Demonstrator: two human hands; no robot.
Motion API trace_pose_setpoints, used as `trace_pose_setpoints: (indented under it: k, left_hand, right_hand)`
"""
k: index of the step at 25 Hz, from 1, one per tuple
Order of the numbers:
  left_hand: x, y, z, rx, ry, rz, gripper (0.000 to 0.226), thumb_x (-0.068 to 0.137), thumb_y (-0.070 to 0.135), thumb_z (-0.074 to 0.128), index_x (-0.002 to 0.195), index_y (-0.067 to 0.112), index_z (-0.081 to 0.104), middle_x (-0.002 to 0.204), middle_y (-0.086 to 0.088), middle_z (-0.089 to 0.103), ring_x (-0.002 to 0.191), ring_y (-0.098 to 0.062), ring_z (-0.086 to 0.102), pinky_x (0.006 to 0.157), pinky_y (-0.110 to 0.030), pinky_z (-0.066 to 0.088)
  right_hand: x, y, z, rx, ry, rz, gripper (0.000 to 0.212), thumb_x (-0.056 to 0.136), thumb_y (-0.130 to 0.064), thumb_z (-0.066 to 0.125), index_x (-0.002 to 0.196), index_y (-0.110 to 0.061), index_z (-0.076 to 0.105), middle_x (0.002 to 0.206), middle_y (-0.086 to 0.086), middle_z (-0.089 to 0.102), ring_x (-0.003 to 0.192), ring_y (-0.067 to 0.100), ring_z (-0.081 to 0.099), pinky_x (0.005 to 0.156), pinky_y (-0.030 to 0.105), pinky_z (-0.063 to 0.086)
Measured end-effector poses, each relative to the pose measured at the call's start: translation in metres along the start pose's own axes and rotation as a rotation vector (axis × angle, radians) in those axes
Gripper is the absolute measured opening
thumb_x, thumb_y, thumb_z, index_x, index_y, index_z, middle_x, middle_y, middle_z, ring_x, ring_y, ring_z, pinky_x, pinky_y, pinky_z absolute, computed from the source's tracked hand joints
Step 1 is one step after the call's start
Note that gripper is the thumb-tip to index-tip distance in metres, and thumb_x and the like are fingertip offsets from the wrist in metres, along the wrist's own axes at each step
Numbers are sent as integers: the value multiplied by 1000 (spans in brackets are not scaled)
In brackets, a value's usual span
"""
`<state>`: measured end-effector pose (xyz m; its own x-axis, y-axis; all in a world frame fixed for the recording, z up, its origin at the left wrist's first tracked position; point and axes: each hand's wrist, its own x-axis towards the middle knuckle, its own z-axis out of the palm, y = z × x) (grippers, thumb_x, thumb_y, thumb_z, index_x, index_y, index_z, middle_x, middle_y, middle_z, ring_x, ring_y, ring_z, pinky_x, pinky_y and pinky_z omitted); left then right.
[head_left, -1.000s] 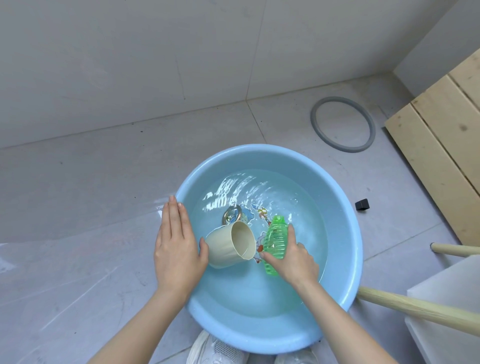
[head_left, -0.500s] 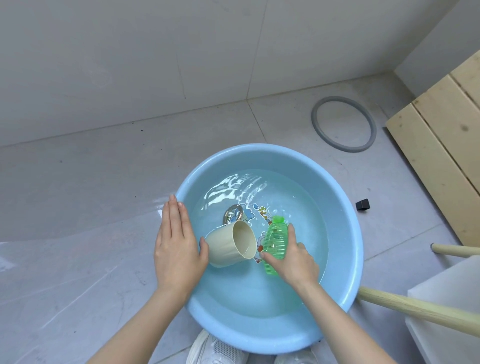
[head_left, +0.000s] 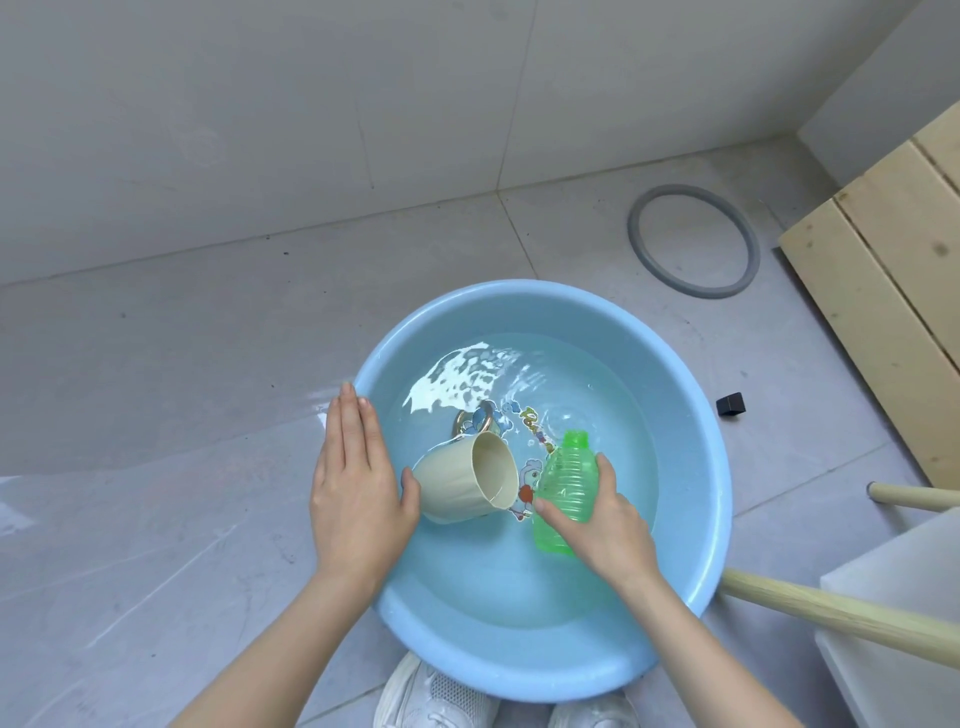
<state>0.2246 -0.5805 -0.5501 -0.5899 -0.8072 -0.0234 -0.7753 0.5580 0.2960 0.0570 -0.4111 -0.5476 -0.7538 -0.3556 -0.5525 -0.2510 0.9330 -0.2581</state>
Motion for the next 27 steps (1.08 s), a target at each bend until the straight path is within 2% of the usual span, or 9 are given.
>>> trace_pose_setpoints:
  k: [11, 17, 22, 27]
  left_hand:
    - [0, 0, 0, 12, 1, 3, 87, 73, 20, 72, 143, -8, 29, 154, -21, 23, 140, -35, 25, 99, -47, 43]
    - [0, 1, 0, 16, -4, 7, 87, 73, 20, 73, 143, -9, 30, 154, -22, 23, 140, -35, 26, 99, -47, 43]
    - [0, 1, -1, 19, -5, 0, 87, 73, 20, 72, 143, -9, 30, 154, -21, 23, 140, -35, 26, 97, -47, 44]
    - [0, 2, -1, 19, -5, -1, 86, 74, 20, 71, 143, -8, 29, 154, -21, 23, 140, -35, 26, 97, -47, 44]
  right_hand:
    - [8, -3, 0, -56, -68, 40, 107, 75, -74, 56, 151, -24, 0, 132, 11, 54, 120, 30, 53, 88, 37, 45]
    - [2, 0, -10, 37, -64, 36, 104, 74, -72, 59, 151, -26, 5, 128, 11, 55, 118, 30, 53, 87, 36, 45]
    - [2, 1, -6, -10, -101, 53, 106, 75, -73, 57, 151, -23, 3, 133, 10, 53, 121, 29, 51, 88, 35, 44]
    - [6, -2, -1, -37, -76, 62, 105, 75, -72, 58, 150, -23, 2, 128, 11, 55, 117, 30, 54, 85, 35, 45]
